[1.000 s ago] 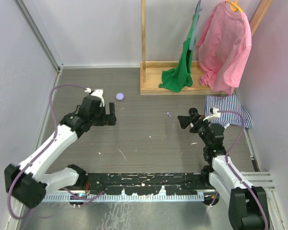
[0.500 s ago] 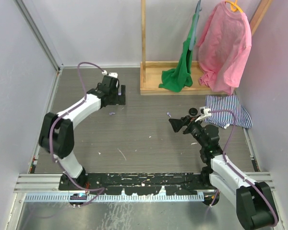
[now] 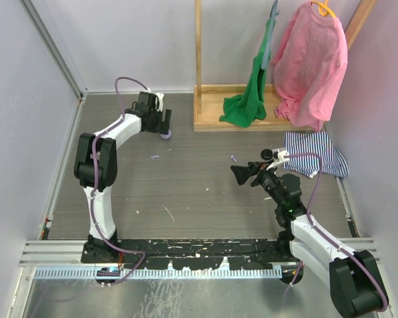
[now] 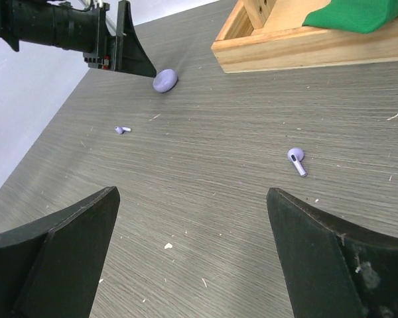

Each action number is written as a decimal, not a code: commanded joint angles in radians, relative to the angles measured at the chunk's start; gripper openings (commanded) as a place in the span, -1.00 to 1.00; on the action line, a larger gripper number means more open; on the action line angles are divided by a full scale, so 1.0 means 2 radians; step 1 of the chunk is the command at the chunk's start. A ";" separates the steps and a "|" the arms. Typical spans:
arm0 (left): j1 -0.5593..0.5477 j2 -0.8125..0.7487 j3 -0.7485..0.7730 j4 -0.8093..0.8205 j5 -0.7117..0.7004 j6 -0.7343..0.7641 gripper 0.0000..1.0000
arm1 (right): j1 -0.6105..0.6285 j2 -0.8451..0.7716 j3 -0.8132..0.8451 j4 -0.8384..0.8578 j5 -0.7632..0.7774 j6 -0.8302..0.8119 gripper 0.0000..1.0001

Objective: Insert the wireless bluetooth earbuds into the charging case
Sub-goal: Move the charging case to the center of the board.

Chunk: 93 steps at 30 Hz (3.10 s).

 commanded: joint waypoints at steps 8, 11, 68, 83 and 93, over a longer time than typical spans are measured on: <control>0.000 0.054 0.073 -0.013 0.088 0.108 0.45 | 0.003 0.008 0.002 0.036 0.016 -0.014 0.97; 0.000 0.069 0.090 -0.023 0.086 0.111 0.36 | 0.003 0.010 0.002 0.037 0.015 -0.015 0.97; -0.262 -0.242 -0.320 -0.003 -0.082 -0.195 -0.23 | 0.010 0.042 0.029 -0.046 -0.065 -0.012 0.88; -0.267 -0.260 -0.352 -0.013 -0.062 -0.218 0.28 | 0.011 0.060 0.023 -0.034 -0.060 -0.027 0.88; -0.275 -0.273 -0.354 -0.007 -0.015 -0.235 0.35 | 0.011 0.060 0.024 -0.035 -0.063 -0.028 0.88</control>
